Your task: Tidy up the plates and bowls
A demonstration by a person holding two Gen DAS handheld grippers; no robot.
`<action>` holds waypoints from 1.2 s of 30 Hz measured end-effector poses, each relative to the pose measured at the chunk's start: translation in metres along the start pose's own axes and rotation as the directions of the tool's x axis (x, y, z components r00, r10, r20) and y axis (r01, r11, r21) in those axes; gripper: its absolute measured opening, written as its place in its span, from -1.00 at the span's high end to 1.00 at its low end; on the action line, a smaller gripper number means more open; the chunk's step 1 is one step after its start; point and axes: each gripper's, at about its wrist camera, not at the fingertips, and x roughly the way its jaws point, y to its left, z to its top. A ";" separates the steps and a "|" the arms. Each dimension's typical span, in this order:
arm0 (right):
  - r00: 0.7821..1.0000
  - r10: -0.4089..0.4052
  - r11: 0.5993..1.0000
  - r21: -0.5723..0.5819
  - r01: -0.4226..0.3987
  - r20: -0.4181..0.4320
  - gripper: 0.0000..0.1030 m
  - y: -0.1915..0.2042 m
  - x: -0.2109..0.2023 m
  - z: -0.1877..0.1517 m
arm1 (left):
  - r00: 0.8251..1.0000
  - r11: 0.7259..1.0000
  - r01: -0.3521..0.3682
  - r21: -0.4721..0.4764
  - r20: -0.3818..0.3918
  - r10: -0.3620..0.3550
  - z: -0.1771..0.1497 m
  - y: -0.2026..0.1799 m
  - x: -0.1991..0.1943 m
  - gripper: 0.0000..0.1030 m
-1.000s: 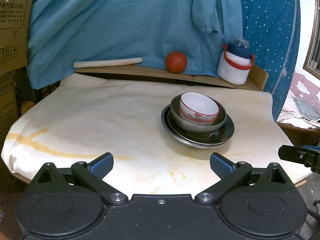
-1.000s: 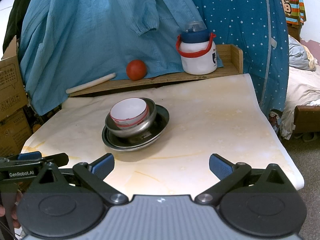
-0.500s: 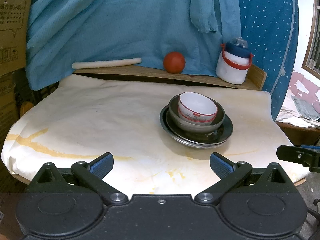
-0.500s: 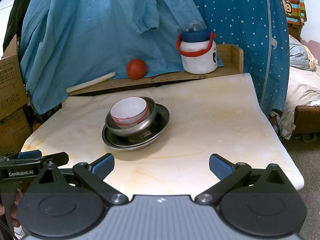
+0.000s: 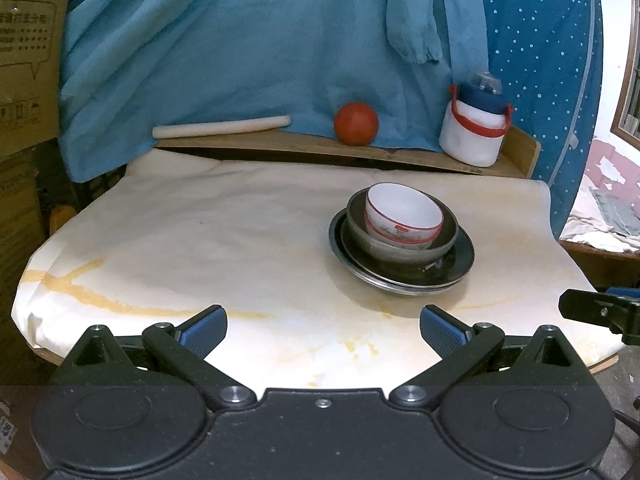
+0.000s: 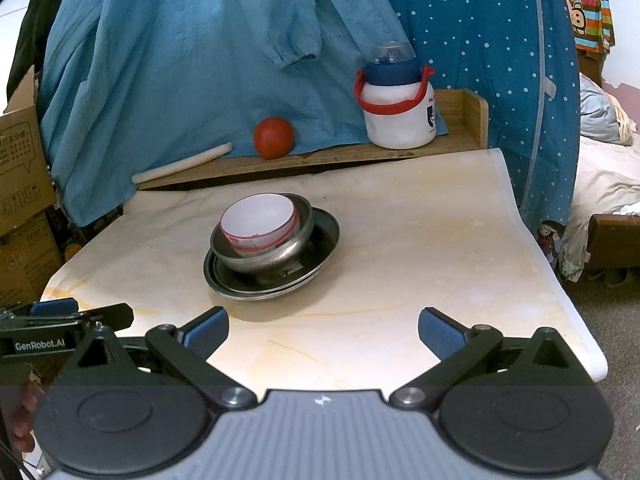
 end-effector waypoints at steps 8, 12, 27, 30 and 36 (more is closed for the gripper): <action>1.000 0.000 1.000 0.000 0.000 0.000 -1.00 0.000 0.000 0.000 | 1.000 1.000 0.011 0.007 -0.007 -0.011 0.001 0.000 0.000 -0.98; 1.000 0.000 1.000 0.000 0.000 -0.001 -1.00 0.000 0.000 -0.001 | 1.000 1.000 0.001 0.015 -0.003 -0.001 0.002 -0.001 0.000 -0.97; 1.000 0.007 1.000 -0.004 -0.007 -0.016 -1.00 -0.006 0.007 0.003 | 1.000 0.999 -0.007 0.033 -0.012 0.008 0.003 -0.004 0.004 -0.98; 1.000 0.008 1.000 -0.003 -0.008 -0.021 -1.00 -0.008 0.009 0.002 | 1.000 0.999 -0.009 0.037 -0.014 0.010 0.003 -0.004 0.005 -0.98; 1.000 0.009 1.000 0.006 -0.008 -0.024 -1.00 -0.011 0.012 0.001 | 1.000 0.999 -0.010 0.042 -0.022 0.010 0.004 -0.007 0.008 -0.98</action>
